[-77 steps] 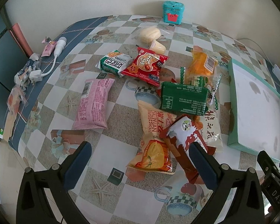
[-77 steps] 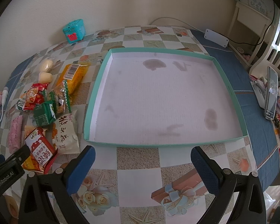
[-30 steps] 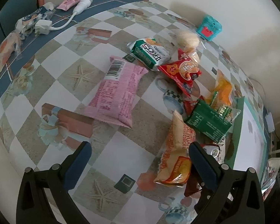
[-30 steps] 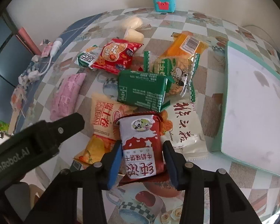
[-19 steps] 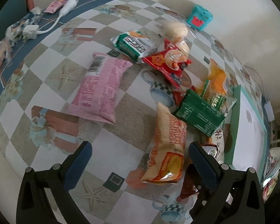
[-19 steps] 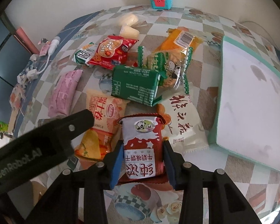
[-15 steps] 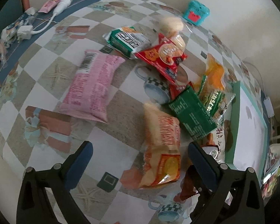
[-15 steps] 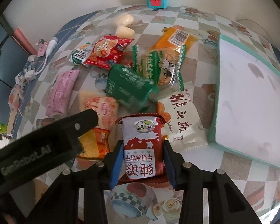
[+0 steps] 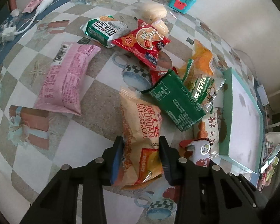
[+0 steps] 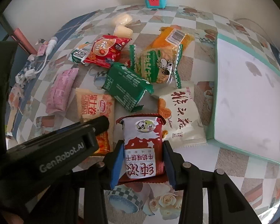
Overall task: Organize snacks
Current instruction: 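Carry the biscuit pack to the tray with the right gripper while the left carries the Swiss roll bag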
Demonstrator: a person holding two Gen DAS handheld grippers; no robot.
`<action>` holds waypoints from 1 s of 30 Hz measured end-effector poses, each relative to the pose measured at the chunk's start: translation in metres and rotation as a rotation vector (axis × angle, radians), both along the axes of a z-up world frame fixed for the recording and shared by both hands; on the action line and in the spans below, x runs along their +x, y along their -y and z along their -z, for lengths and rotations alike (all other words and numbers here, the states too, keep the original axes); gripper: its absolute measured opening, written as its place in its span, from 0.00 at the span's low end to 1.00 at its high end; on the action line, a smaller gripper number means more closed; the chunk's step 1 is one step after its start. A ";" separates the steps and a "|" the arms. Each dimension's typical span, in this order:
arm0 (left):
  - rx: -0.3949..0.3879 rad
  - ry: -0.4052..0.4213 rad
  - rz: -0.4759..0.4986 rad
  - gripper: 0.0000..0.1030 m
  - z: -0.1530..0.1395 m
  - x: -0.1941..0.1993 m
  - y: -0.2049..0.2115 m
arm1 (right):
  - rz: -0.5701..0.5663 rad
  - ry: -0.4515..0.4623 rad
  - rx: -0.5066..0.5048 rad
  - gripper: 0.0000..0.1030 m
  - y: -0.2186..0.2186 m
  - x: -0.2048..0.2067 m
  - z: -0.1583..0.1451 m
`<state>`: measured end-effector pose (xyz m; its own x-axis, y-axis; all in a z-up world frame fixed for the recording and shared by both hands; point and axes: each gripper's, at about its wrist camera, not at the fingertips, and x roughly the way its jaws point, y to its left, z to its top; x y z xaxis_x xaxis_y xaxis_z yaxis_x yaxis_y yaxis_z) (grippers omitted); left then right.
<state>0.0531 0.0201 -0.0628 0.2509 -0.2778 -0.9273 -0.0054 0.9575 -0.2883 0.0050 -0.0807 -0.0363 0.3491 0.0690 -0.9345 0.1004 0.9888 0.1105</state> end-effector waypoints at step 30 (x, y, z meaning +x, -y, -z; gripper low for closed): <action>-0.009 0.118 0.042 0.35 -0.094 0.014 0.061 | 0.407 0.160 0.064 0.41 0.114 0.008 -0.069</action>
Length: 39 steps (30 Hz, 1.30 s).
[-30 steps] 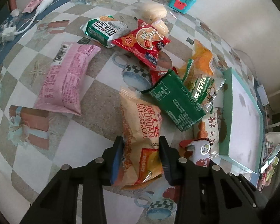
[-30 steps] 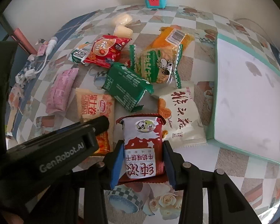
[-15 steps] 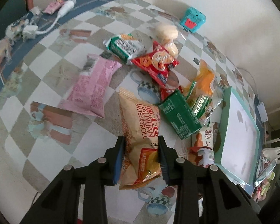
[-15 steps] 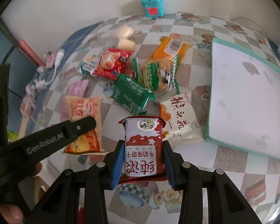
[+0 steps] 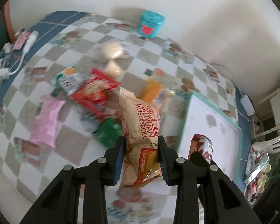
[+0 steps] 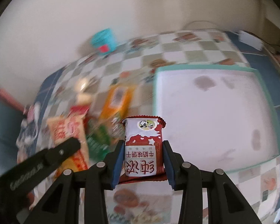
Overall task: Organize snacks
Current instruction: 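Carry the biscuit pack to the tray with the right gripper while the left carries the Swiss roll bag, then open both grippers to release the packs in the tray and withdraw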
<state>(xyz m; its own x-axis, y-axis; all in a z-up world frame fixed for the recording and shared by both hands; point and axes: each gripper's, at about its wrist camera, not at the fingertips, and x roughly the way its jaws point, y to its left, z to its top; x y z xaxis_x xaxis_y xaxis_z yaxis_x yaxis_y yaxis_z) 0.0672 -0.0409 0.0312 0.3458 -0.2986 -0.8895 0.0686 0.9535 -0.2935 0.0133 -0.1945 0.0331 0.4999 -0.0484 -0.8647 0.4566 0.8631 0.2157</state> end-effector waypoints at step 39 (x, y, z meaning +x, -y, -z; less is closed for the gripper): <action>0.029 -0.035 0.042 0.76 0.022 0.050 0.080 | 0.307 -0.056 -0.054 0.42 0.128 0.011 0.014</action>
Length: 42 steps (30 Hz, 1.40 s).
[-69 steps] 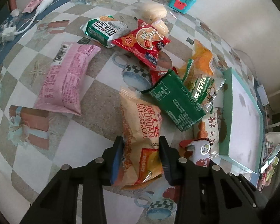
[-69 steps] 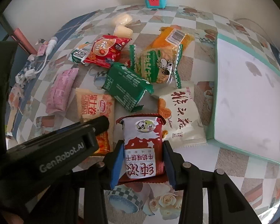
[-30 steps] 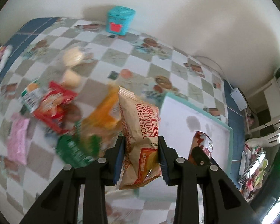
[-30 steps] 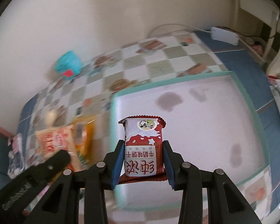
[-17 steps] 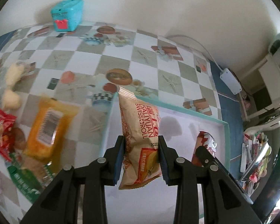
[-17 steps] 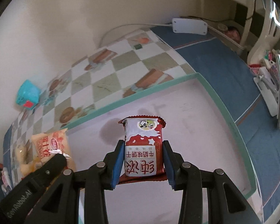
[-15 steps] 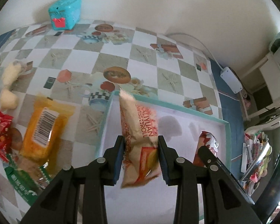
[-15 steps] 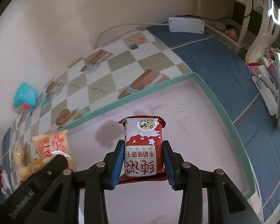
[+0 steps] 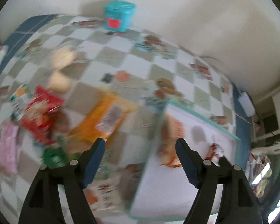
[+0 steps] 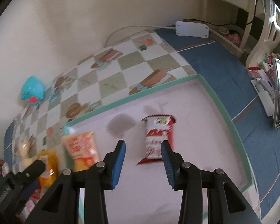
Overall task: Organize snacks
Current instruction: 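Open both grippers to release the packs in the tray and withdraw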
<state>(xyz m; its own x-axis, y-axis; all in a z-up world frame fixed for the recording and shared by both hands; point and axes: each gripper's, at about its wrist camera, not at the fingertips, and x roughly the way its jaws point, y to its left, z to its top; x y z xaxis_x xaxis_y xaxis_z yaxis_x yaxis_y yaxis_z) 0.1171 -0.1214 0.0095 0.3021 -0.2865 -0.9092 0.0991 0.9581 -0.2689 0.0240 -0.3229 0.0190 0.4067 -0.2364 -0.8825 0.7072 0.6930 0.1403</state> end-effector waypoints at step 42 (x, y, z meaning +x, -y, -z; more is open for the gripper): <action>0.148 -0.005 -0.390 0.93 0.004 -0.045 -0.196 | -0.469 -0.121 0.074 0.60 -0.171 0.025 0.035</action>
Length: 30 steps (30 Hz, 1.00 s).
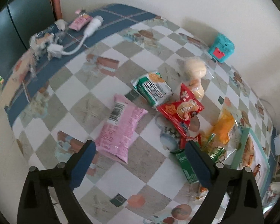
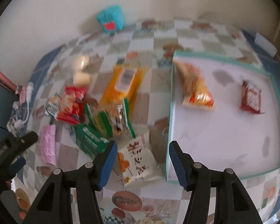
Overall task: Organize snacks
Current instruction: 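Open both grippers to release the packs in the tray and withdraw, then grasp the green box with the left gripper while the right grasps the white cookie pack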
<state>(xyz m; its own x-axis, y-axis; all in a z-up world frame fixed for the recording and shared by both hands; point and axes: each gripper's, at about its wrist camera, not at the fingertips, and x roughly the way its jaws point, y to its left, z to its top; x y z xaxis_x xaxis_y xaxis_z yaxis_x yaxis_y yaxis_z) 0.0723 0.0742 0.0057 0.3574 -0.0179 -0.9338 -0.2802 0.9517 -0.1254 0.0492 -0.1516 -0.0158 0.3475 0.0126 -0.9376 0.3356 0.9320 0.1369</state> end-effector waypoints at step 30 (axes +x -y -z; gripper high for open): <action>-0.143 -0.077 0.022 0.94 0.035 0.012 0.025 | 0.022 -0.026 -0.046 1.00 0.009 0.002 0.007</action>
